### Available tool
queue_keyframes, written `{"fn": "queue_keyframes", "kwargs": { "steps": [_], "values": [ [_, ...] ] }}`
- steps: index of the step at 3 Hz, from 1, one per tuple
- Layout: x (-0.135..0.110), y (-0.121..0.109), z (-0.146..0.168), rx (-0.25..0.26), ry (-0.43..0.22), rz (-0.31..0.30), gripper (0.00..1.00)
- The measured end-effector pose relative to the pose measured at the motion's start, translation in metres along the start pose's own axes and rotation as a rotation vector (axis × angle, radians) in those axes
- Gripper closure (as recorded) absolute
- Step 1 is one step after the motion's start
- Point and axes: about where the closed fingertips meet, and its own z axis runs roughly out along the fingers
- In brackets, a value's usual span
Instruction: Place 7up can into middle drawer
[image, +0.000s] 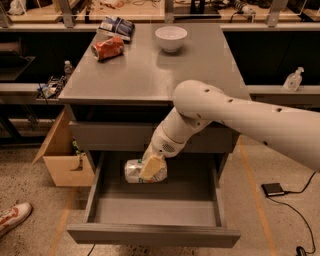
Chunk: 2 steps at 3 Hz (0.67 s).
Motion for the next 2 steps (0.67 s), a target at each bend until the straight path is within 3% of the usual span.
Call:
{"fn": "queue_keyframes", "kwargs": {
  "steps": [1,2],
  "values": [
    [0.033,-0.017,0.027,0.028,0.005,0.038,1.00],
    [0.055,-0.035,0.043,0.096,-0.037,0.067,1.00]
  ]
}}
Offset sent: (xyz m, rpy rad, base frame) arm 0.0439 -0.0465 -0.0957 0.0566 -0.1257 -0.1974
